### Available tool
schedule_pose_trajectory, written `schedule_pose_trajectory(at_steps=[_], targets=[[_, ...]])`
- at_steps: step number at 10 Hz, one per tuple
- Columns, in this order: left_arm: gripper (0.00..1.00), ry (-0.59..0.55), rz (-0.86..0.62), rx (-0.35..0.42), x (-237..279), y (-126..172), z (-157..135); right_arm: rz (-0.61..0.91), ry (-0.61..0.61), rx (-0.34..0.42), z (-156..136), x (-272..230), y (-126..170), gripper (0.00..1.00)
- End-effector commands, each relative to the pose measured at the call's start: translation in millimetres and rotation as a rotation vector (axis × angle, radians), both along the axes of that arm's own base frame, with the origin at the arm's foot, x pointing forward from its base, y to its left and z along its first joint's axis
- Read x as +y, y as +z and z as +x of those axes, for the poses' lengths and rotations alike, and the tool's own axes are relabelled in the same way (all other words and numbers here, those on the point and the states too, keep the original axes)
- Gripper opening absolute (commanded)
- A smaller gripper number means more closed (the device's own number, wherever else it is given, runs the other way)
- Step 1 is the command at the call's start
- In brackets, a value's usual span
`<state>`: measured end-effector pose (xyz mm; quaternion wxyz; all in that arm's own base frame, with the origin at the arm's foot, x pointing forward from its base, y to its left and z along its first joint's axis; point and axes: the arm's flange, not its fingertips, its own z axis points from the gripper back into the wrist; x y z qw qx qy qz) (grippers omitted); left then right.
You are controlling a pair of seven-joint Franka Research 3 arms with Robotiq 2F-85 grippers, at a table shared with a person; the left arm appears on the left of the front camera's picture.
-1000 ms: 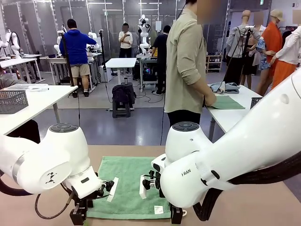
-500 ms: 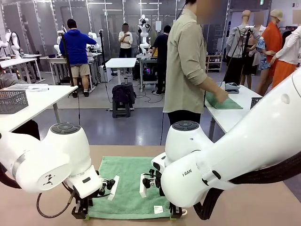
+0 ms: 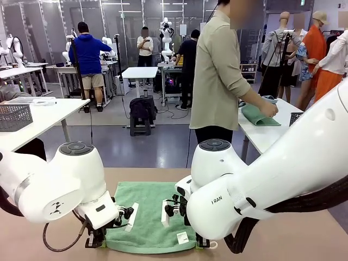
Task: Fold the towels and place them in the basket.
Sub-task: When a person lays out a Towel with hook on the table, fold it in half twice.
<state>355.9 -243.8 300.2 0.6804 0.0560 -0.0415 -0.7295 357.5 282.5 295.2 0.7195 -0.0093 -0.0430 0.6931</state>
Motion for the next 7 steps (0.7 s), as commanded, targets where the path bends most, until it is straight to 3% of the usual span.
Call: schedule_pose_trajectory(at_steps=[1, 7], targets=[[0.00, -0.031, -0.017, -0.013, 0, 2, -8, -0.016, -0.011, -0.004, -2, 4, 0, 0.00], [0.00, 0.027, -0.050, 0.009, 7, 47, -10, -0.023, -0.009, -0.007, -6, 7, 44, 0.00]])
